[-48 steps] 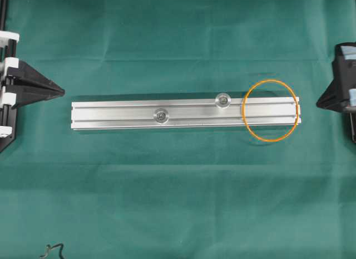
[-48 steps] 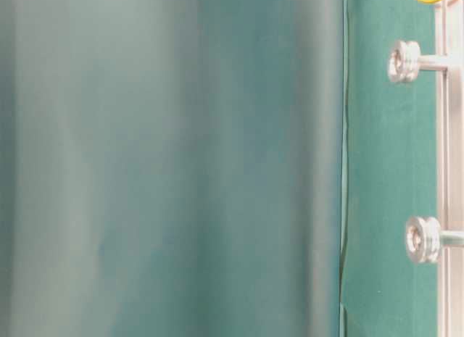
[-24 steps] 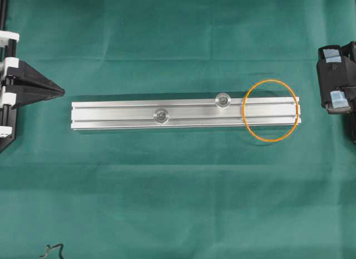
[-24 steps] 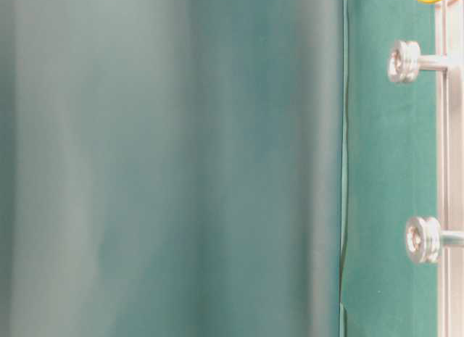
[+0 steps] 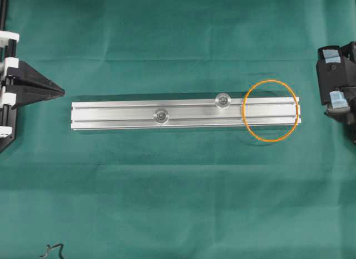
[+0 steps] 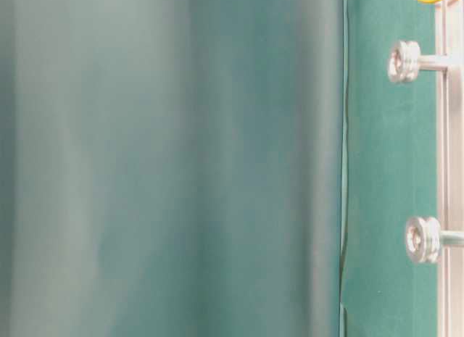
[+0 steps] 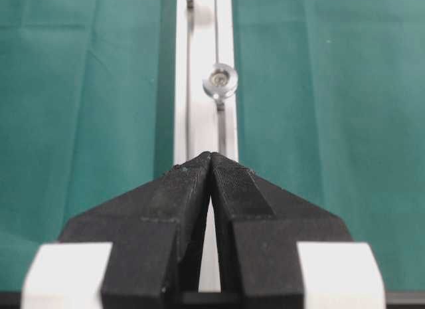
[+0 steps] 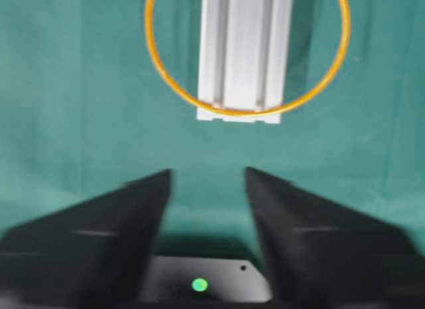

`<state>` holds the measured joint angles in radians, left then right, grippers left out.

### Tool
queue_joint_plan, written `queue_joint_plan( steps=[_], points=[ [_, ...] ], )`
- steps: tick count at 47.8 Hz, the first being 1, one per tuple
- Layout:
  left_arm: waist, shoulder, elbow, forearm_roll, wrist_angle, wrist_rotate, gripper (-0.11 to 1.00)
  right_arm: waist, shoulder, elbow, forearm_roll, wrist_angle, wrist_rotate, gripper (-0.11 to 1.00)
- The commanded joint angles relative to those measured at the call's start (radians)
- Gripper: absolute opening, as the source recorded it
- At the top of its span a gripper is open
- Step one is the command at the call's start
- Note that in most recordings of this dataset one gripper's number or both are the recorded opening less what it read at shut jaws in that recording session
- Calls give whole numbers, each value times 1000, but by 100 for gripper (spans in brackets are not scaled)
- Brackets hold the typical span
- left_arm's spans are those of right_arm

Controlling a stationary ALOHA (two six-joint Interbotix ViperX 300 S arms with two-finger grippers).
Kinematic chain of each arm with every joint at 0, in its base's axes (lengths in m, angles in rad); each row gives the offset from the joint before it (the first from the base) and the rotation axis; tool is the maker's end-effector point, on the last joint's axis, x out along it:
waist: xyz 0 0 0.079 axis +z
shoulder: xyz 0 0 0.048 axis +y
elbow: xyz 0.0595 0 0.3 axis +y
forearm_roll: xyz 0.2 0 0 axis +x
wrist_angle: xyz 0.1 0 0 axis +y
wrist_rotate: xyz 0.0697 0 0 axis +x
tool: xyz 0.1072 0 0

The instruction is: Hook the rubber onto the shaft.

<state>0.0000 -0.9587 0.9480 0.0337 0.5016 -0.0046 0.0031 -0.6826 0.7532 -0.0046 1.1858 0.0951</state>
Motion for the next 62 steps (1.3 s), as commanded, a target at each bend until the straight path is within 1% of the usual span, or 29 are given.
queue_joint_plan(
  steps=[1, 3, 5, 8, 13, 30, 39, 47, 62],
  points=[
    [2, 8, -29, 3, -5, 0, 0, -2, 2, -25, -5, 0, 3, 78],
    [3, 8, -29, 3, -5, 0, 0, -2, 2, -25, -9, 0, 3, 88],
    [2, 8, -29, 3, -5, 0, 0, -2, 3, -23, -12, 0, 3, 95],
    [3, 8, -29, 3, -5, 0, 0, 0, 3, -25, -11, 0, 3, 99],
    [2, 8, -29, 3, -6, 0, 0, -2, 2, -23, -11, 0, 2, 97],
    [2, 8, -31, 3, -6, 0, 0, -2, 15, -26, -9, -3, 3, 97],
    [2, 8, -31, 3, -6, -2, 0, -2, 77, -48, -8, -29, 3, 97],
    [2, 8, -31, 3, -8, -2, 0, -2, 143, -91, -8, -71, 3, 97],
    [3, 8, -31, 3, -11, -2, 0, -2, 255, -170, -8, -86, 3, 97]
  ],
)
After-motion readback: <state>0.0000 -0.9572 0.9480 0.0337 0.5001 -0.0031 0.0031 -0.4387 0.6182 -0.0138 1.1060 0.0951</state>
